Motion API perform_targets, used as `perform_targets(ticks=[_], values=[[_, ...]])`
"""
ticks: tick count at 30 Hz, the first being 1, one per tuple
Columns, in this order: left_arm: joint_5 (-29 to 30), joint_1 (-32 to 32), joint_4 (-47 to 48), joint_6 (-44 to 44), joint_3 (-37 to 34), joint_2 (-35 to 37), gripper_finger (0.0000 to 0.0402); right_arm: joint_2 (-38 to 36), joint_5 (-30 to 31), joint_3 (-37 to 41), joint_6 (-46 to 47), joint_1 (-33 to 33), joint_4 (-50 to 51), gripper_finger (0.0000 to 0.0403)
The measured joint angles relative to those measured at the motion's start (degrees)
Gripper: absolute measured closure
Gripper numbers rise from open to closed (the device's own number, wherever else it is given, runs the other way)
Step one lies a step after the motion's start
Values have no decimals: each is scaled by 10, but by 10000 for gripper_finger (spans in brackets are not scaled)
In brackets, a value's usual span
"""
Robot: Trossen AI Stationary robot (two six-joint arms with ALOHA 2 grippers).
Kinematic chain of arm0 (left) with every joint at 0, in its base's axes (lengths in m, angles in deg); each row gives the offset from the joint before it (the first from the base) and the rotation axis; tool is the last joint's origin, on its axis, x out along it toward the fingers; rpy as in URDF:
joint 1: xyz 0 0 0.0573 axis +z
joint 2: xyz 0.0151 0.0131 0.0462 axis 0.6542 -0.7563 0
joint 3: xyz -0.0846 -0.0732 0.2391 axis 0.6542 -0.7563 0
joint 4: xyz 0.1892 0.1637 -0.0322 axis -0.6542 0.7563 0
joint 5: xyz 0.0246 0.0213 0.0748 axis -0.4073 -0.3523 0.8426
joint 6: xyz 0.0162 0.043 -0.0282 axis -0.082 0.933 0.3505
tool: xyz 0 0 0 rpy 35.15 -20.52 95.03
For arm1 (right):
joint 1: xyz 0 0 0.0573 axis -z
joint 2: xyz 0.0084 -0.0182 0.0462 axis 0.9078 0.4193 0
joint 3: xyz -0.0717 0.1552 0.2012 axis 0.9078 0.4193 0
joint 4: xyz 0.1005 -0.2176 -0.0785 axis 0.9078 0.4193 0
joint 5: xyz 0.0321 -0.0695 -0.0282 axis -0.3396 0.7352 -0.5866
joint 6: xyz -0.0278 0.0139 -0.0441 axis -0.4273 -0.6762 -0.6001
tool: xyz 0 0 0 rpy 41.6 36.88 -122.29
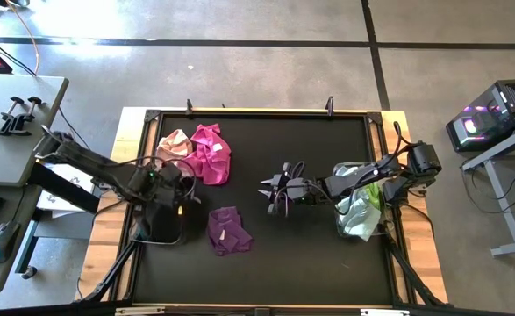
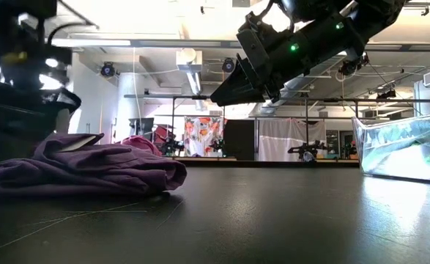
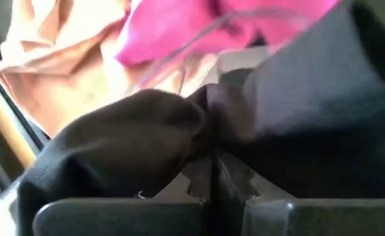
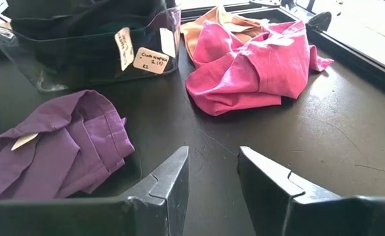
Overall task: Sort towels by color in basket
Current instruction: Put the black towel into the left transparent bin, then put the pink towel into the right transparent bin
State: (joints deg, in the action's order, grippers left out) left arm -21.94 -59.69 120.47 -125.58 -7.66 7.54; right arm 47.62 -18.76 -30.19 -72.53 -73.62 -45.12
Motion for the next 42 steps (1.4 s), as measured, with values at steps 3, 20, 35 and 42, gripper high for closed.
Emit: perform_targets(ticks=[3,20,35,42], values=[[-7,5,-44,-10,-40,-1,401,0,0,0,0,0,0,277],[-47,20,11,25,29,2,401,0,0,0,-2,0,0,277],[133,-28,74,82,147,7,401,45,-1,0,-49,8,-120,277],[244,-96,-20,44,115,7,401,167,-16,-66,-168,39,-240,270]])
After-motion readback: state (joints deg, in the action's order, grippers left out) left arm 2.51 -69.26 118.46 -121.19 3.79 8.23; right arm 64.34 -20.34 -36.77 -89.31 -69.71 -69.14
